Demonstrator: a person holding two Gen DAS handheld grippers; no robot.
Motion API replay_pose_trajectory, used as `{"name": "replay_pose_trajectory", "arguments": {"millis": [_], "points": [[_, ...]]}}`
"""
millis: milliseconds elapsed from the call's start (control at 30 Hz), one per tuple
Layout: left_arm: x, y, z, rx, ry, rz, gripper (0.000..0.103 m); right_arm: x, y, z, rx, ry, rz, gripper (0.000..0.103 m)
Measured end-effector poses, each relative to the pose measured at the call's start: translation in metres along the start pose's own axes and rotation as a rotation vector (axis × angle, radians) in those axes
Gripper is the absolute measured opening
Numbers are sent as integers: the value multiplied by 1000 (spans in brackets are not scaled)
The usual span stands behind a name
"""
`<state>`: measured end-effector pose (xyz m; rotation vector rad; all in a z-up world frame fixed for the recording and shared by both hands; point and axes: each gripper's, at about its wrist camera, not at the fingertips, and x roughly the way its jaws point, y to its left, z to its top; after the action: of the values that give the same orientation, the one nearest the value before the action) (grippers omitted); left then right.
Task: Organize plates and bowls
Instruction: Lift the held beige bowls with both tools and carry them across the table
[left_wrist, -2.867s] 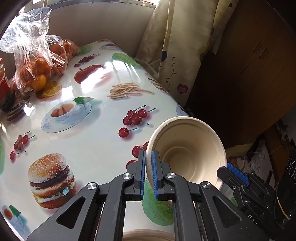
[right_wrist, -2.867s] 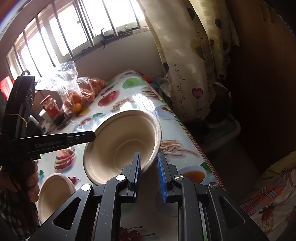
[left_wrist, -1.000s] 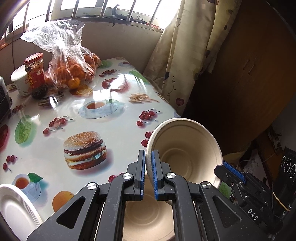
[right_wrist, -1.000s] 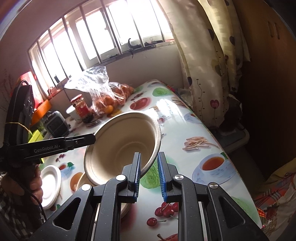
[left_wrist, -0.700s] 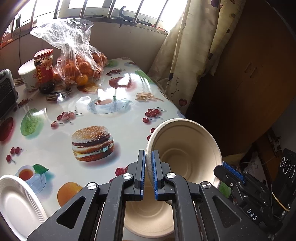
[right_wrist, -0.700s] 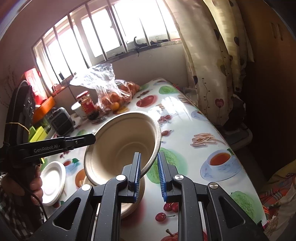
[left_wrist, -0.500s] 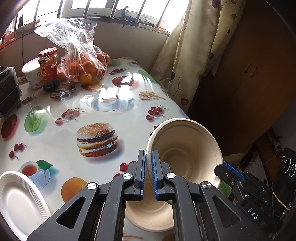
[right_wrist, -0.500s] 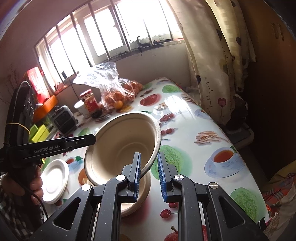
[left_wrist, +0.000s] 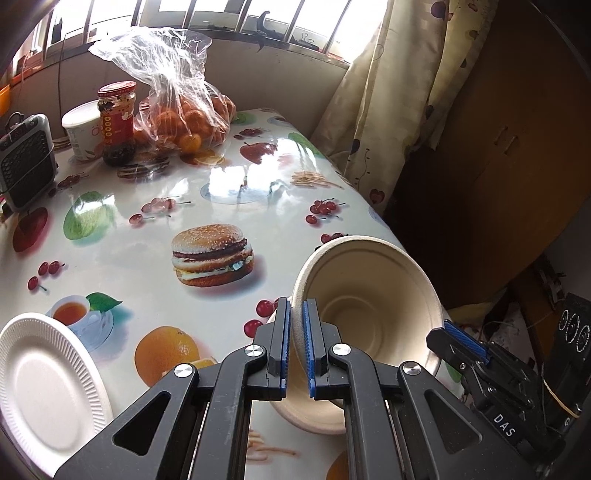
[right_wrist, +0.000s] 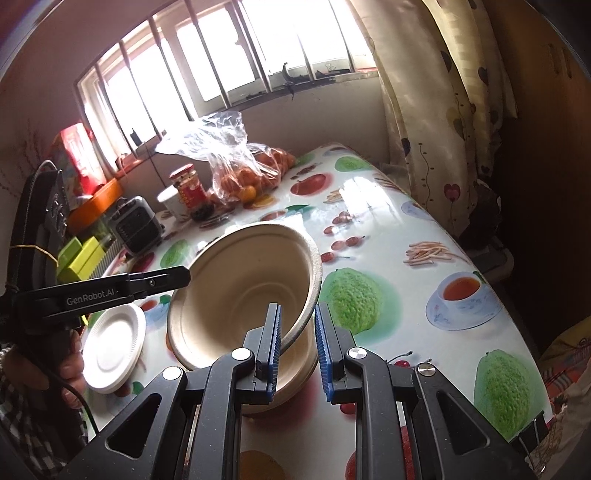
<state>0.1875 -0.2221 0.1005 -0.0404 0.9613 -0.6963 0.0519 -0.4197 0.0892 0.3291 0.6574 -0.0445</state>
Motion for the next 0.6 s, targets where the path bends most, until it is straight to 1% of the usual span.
{"name": "replay_pose_trajectory", "arguments": {"millis": [333, 600], "points": [[6, 13, -14, -35, 24, 10, 7, 7, 6, -11, -8, 32, 7, 18], [10, 15, -21, -38, 38, 15, 7, 11, 7, -17, -6, 47, 2, 18]]}}
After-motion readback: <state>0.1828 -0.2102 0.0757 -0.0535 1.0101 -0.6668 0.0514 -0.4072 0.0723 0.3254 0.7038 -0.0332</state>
